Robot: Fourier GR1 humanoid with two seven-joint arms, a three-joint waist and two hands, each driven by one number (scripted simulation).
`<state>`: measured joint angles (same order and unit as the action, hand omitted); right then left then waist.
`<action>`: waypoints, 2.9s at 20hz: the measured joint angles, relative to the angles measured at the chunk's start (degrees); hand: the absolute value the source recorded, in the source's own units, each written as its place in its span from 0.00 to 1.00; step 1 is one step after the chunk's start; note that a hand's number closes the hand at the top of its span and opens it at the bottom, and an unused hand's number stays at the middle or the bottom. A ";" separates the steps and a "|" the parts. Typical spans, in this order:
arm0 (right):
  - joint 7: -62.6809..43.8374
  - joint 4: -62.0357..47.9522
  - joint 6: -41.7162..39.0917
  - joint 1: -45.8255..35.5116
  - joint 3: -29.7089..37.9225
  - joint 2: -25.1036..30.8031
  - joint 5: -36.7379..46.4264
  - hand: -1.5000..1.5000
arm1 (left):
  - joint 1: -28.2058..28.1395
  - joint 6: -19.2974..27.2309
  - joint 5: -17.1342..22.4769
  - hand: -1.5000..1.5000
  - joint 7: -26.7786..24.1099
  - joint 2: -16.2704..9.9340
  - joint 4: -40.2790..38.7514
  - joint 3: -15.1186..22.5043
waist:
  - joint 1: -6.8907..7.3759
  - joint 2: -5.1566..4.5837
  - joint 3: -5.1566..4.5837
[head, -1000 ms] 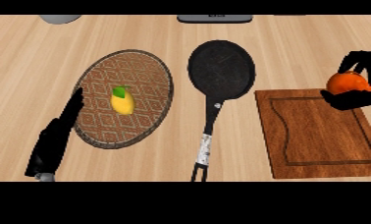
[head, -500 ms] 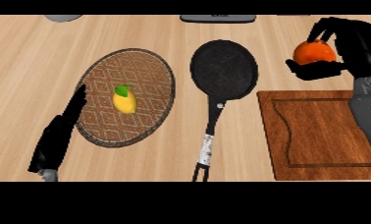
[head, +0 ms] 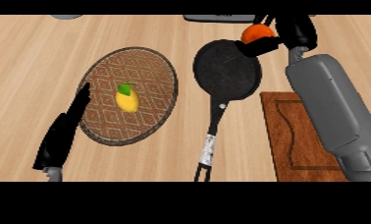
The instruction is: Pick the squash from the cutting board and place it in the pan
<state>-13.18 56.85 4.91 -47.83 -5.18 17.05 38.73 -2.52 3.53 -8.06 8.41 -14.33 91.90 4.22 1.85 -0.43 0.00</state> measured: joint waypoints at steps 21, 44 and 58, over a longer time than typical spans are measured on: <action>8.55 -38.02 4.18 -12.76 13.24 -15.38 -8.71 0.00 | 0.99 -1.96 -0.07 0.50 -0.07 -0.19 0.76 -0.39 | 2.38 -1.28 0.13; 32.00 -37.97 12.44 -6.16 34.51 1.40 -25.78 0.00 | 0.17 -2.13 -0.27 0.50 -0.61 -0.02 -0.43 -2.43 | -0.11 -0.40 0.10; 40.65 -39.95 -5.30 4.33 36.39 19.05 -29.21 0.00 | -0.71 -2.58 -1.19 0.50 -0.50 1.19 0.02 -3.03 | -0.85 0.01 0.09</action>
<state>27.47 16.90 -0.40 -43.50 31.21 36.10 9.52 -3.23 0.94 -9.25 7.91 -13.14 91.92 1.19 1.00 -0.42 0.09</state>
